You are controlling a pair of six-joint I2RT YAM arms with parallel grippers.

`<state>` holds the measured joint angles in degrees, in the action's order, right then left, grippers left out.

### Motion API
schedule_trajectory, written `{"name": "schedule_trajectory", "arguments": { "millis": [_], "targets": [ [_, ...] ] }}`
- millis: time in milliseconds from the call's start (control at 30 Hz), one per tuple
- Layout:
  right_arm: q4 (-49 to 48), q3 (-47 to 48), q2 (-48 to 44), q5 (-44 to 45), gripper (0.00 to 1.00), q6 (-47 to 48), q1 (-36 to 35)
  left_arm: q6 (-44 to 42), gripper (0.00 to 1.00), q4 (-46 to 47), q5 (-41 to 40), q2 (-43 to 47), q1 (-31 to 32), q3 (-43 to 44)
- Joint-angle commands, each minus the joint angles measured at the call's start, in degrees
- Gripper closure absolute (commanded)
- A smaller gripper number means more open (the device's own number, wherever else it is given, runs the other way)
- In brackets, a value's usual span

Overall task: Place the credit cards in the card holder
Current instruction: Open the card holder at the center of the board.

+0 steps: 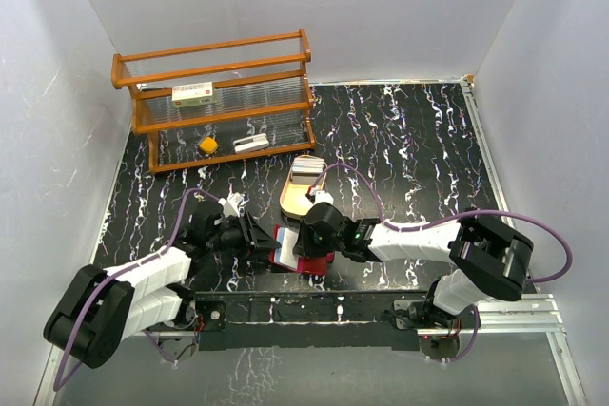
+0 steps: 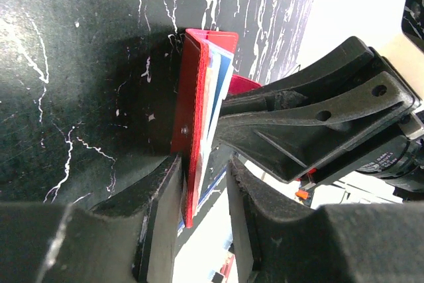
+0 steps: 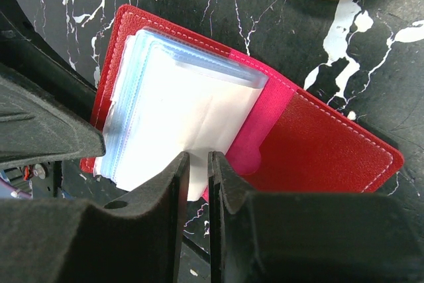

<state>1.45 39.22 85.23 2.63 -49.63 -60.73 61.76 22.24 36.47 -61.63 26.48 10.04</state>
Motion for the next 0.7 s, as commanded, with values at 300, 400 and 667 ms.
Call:
{"name": "schedule_trajectory", "arguments": {
  "millis": [300,400,667],
  "targets": [
    [-2.06,-1.09,-0.61,2.03,0.84,0.47,0.00,-2.65,0.78,2.58,0.71,-4.38,0.41,1.03],
    [-2.09,-1.18,-0.50,1.90,0.84,0.49,0.00,-2.40,0.89,2.70,1.08,-4.17,0.41,0.93],
    [-1.07,-0.42,-3.12,1.79,0.82,0.47,0.00,-3.61,1.00,-6.27,-0.83,5.47,0.56,0.80]
  ]
}}
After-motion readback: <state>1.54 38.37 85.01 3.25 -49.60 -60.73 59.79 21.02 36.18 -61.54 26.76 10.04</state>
